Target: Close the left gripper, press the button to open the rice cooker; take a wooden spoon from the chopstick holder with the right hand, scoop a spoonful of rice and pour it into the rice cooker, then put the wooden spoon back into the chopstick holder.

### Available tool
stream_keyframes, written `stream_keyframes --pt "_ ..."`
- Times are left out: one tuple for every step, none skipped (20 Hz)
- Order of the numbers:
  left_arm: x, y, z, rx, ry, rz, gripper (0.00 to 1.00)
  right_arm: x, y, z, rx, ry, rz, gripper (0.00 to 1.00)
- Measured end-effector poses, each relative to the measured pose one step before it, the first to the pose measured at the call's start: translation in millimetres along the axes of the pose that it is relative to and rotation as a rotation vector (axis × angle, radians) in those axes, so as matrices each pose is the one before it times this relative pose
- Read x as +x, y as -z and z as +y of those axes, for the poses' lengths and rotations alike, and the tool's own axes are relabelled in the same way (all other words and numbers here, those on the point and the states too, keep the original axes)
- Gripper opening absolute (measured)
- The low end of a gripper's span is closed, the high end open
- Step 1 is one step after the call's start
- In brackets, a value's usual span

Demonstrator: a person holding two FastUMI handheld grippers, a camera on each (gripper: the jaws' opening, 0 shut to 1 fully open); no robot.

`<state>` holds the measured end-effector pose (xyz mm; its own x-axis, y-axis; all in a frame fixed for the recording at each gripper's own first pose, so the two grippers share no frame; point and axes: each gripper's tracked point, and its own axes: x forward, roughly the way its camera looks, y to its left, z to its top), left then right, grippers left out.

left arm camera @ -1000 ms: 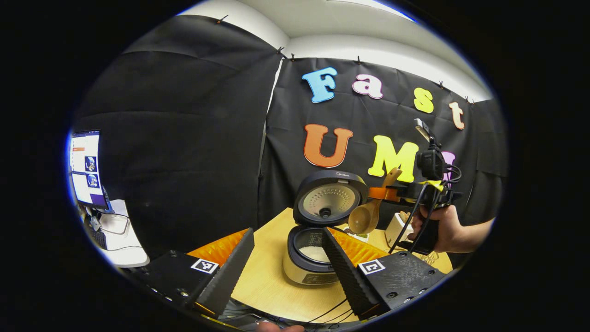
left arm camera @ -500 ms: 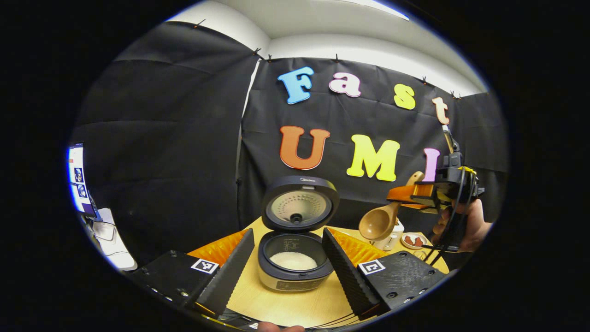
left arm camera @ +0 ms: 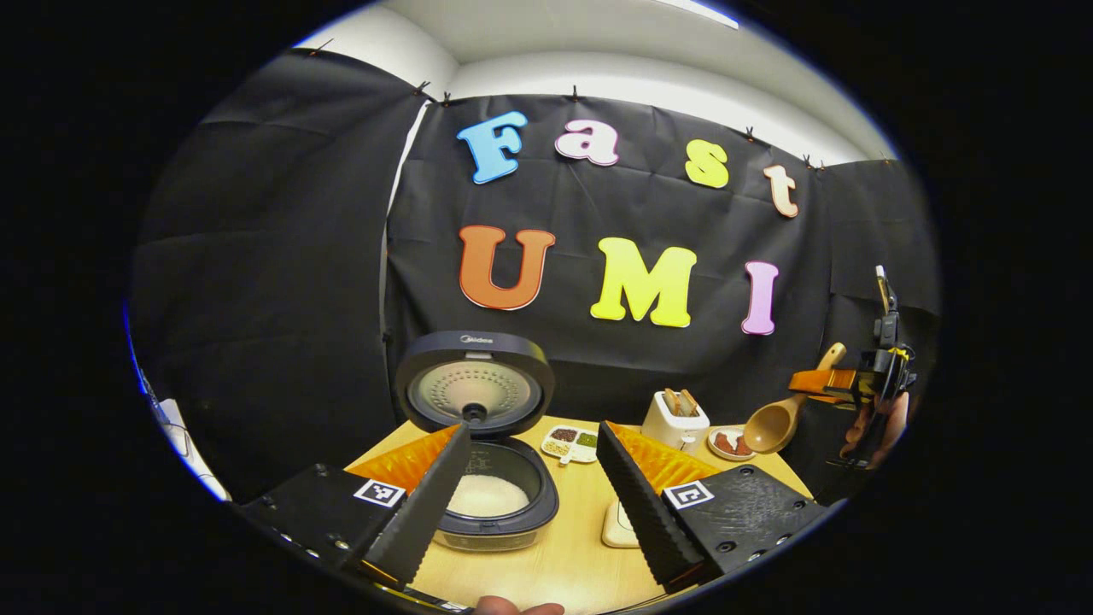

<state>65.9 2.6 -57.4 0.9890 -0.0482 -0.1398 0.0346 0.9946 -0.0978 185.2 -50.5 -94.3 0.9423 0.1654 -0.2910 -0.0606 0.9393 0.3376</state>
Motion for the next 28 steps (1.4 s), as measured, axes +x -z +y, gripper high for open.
stream_keyframes --pt "6.74 -0.3 -7.95 0.00332 0.00362 0.00595 0.95 -1.16 -2.63 -17.8 -0.00441 0.03051 -0.00353 0.11" --pt "4.41 -0.67 -8.38 -0.00094 0.00761 0.00768 0.95 3.18 1.54 -18.86 0.00217 0.02229 -0.00093 0.12" --pt "3.43 0.63 -10.57 -0.00121 0.01319 0.01178 0.95 4.54 1.48 -14.87 0.00709 0.01487 0.00276 0.12" --pt "3.68 -0.87 -6.27 0.00312 0.0059 0.00496 0.95 11.39 5.23 -16.18 0.00642 0.01651 0.00867 0.12" --pt "3.21 -2.91 -5.92 0.00534 0.00533 0.00072 0.95 6.88 5.76 -14.74 0.00937 0.0161 0.00885 0.12" --pt "3.46 -3.71 -5.37 0.00469 -0.0004 -0.00083 0.95 8.78 6.17 -13.2 0.01174 0.01687 0.00936 0.12" --pt "3.32 -1.24 -4.41 0.00519 -0.00154 0.00091 0.95 8.14 6.46 -12.58 0.00784 0.01687 0.01105 0.12" --pt "1.92 -1.59 -3.86 0.00414 -0.00492 0.00084 0.95 8.87 7.7 -12.39 0.0068 0.01367 0.01081 0.12" --pt "1.08 -1.2 -1.84 0.00027 -0.00803 -0.00047 0.95 8.99 6.99 -10.44 0.00483 0.01107 0.01369 0.12" --pt "2.29 -0.62 -1.54 -0.00458 -0.0076 0.00106 0.95 9.14 7.52 -9.25 0.00039 0.00713 0.01157 0.12" --pt "1.34 -0.19 -2.18 -0.00557 -0.00685 0.00443 0.95 9.19 6.21 -8.07 -0.00304 0.00685 0.01014 0.12" --pt "0.13 1.52 -2.44 -0.00186 -0.00657 0.00801 0.95 9.74 6.55 -6.64 -0.00498 0.00473 0.01145 0.12" --pt "-0.35 2.95 -1.12 0.00515 -0.00635 0.00907 0.95 7.59 6.21 -5.83 -0.00586 0.00086 0.00885 0.12" --pt "-0.06 0.16 -0.03 0.00992 -0.0089 0.00577 0.95 9.74 6.46 -5.5 -0.00597 0.00244 0.00814 0.12" --pt "-0.42 1.37 0.83 0.00858 -0.00889 0.00556 0.95 8.54 6.2 -5.01 -0.00643 0.00377 0.00867 0.12" --pt "-0.98 0.49 0.55 0.00289 -0.00796 0.00653 0.95 7.95 5.65 -3.83 -0.00852 0.00034 0.00559 0.12" --pt "-0.08 1.11 0.54 -0.00258 -0.00669 0.00654 0.95 6.68 4.83 -3.0 -0.00007 0.00122 0.0085 0.12" --pt "-0.74 0.45 1.64 -0.00504 -0.00853 0.00488 0.95 5.32 4.45 -0.52 -0.00004 -0.00567 0.00589 0.12" --pt "-0.29 0.17 0.86 -0.0051 -0.00541 0.00467 0.95 3.74 3.78 -0.07 0.00151 -0.00657 0.00509 0.12" --pt "0.41 0.92 0.39 -0.00301 -0.00515 0.00407 0.95 5.07 4.8 0.31 0.00116 -0.00471 0.00628 0.13" --pt "0.16 -0.6 0.67 0.00038 -0.00545 0.00062 0.95 3.27 4.07 0.23 -0.00502 -0.00282 0.00636 0.14" --pt "0.13 -1.22 1.5 0.00059 -0.00504 -0.00027 0.95 4.25 3.94 0.6 -0.01294 -0.00222 0.00299 0.15" --pt "-0.1 -1.11 0.25 0.00106 -0.00428 -0.00173 0.95 3.21 3.33 0.17 -0.01476 0.00058 0.00203 0.15" --pt "0.79 -0.44 1.74 -0.00003 -0.00341 0.00411 0.95 1.9 3.03 0.06 -0.00916 -0.00322 0.00281 0.16" --pt "-0.69 -1.22 0.49 -0.00042 -0.0004 0.00055 0.95 0.94 1.76 2.96 -0.00342 -0.0092 0.00451 0.17" --pt "0.2 -2.51 -0.48 -0.00157 -0.00033 -0.00557 0.95 0.59 2.05 1.18 -0.00217 -0.0041 0.00737 0.18" --pt "-0.09 -3.45 0.92 -0.00202 -0.00034 -0.00842 0.95 -0.51 -0.22 0.44 0.0027 -0.00449 0.00074 0.2" --pt "-0.33 -2.77 2.04 -0.00137 -0.00026 -0.00748 0.95 -2.49 -4.14 0.95 -0.00279 -0.00234 -0.00855 0.23"
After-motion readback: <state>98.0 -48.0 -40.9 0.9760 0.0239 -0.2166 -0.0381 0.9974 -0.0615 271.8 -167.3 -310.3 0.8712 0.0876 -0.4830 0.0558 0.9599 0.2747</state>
